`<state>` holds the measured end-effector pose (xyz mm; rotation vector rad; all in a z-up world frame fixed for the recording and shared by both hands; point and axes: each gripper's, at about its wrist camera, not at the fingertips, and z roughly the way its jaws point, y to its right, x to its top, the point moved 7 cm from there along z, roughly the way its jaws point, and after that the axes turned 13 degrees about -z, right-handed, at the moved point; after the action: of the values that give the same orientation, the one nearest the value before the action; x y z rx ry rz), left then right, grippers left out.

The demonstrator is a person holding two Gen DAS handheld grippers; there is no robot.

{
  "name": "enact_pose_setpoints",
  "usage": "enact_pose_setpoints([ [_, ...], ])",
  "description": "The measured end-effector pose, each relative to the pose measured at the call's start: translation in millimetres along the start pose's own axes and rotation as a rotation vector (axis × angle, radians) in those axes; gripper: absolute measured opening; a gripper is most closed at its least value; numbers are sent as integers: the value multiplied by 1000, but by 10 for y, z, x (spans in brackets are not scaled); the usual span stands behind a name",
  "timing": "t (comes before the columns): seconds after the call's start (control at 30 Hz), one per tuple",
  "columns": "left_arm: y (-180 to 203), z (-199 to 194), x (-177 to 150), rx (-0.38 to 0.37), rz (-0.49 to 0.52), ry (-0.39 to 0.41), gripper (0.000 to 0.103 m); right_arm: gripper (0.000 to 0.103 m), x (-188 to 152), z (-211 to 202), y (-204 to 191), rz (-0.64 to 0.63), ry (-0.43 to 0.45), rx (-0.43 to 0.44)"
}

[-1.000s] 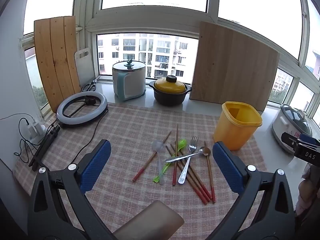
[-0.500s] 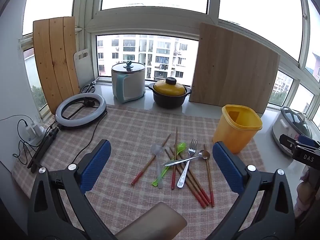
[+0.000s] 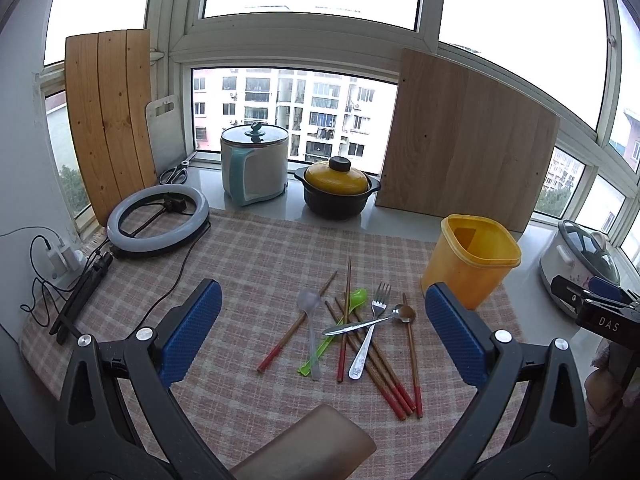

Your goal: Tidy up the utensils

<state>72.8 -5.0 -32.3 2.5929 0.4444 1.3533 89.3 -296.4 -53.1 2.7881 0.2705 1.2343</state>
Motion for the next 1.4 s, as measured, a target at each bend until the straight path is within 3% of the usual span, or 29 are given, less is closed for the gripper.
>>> enact_pose_setpoints([
  [1.4, 3, -31, 31, -5, -4, 0, 103, 103, -28, 32, -31, 1, -8, 4],
])
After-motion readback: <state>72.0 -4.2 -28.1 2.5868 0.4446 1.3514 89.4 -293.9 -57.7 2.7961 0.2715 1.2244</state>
